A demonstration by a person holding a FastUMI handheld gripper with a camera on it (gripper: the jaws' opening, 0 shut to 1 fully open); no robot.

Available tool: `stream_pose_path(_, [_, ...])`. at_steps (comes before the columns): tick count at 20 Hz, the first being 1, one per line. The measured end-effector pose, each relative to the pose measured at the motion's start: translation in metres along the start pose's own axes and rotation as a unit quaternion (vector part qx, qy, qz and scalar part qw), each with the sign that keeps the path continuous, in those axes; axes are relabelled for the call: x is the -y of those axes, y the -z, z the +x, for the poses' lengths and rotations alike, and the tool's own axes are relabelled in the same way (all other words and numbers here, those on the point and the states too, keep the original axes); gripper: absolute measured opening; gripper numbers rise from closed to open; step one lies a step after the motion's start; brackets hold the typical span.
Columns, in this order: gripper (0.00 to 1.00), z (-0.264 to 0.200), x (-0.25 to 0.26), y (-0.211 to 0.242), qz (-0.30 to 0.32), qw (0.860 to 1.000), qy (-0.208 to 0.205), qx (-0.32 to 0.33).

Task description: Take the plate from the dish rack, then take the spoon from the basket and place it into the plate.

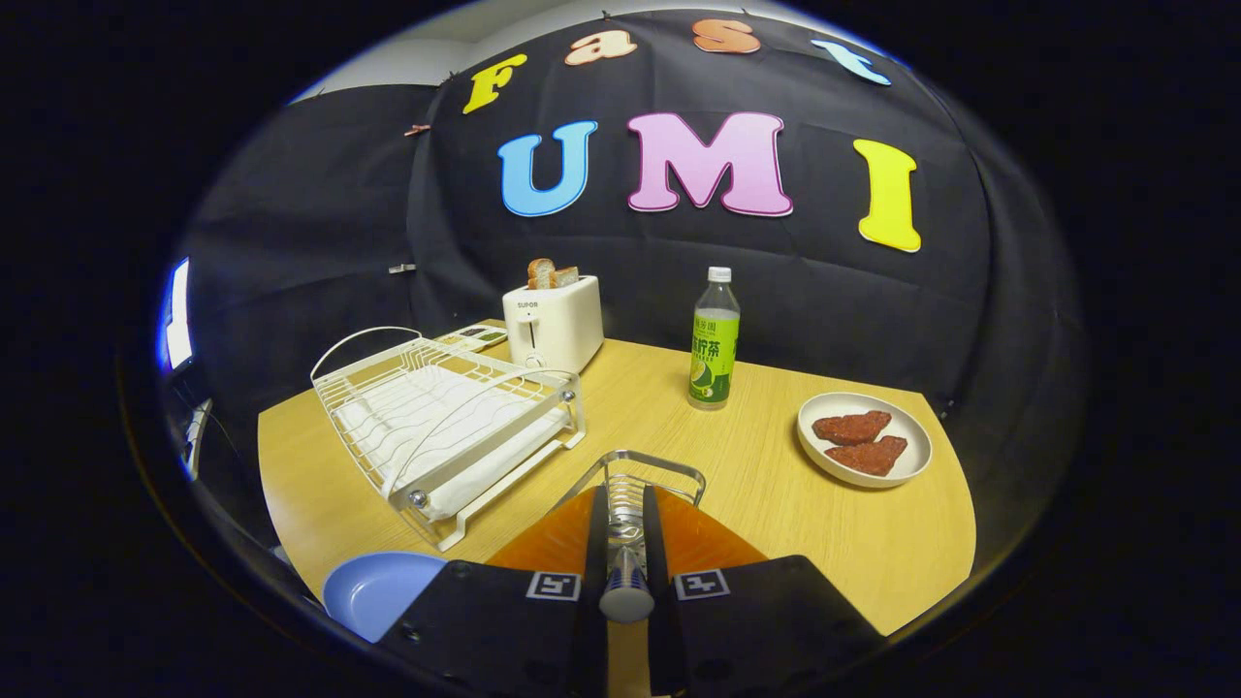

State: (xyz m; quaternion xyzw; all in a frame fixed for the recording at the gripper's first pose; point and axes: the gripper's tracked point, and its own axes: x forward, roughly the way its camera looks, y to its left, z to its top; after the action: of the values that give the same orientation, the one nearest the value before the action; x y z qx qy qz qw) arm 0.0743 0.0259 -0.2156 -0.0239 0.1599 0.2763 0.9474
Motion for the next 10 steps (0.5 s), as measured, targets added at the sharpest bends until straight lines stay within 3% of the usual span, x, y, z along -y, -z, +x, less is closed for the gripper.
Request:
stream_pose_path(4, [0.2,-0.031,-0.002,-0.036,-0.008,0.999,-0.022,0.025])
stream_pose_path(10, [0.2,-0.084,-0.045,-0.07,0.022,0.993,-0.109,0.037])
